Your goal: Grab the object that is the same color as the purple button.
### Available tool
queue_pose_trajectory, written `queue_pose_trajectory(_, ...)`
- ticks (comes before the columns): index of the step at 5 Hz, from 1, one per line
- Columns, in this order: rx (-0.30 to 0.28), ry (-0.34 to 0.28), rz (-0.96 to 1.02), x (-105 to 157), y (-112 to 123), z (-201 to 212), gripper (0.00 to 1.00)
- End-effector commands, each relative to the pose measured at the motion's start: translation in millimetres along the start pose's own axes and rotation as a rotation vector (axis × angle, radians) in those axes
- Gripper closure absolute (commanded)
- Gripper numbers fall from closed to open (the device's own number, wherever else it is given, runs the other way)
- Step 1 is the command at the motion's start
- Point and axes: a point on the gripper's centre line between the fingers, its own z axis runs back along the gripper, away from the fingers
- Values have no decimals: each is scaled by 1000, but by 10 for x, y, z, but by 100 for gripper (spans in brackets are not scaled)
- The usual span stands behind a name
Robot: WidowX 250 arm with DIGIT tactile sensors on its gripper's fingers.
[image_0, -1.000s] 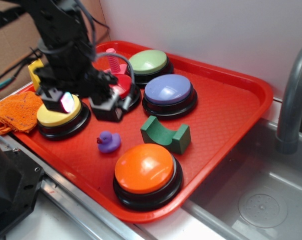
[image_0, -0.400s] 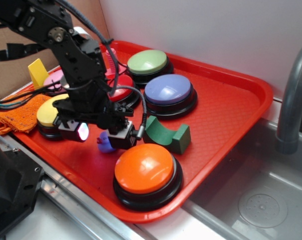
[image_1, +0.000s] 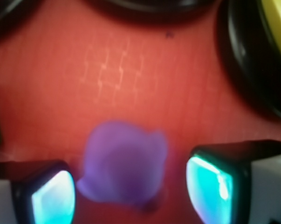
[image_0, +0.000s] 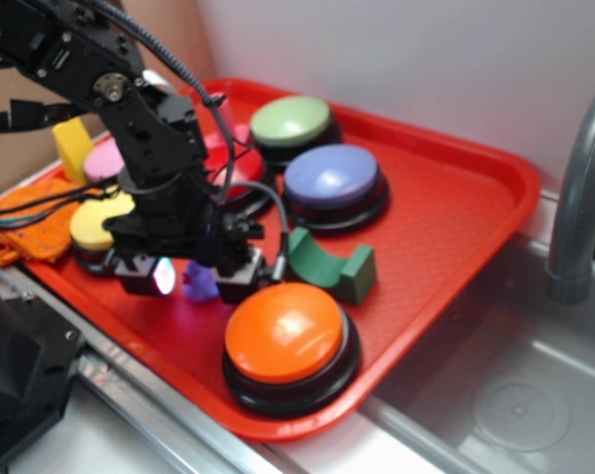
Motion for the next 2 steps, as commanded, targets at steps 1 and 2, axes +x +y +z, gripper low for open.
queue_pose_trajectory(1, -7, -9, 7, 82, 4, 7, 100)
queue_pose_trajectory(2, 27, 9, -24, 112, 5, 95, 100)
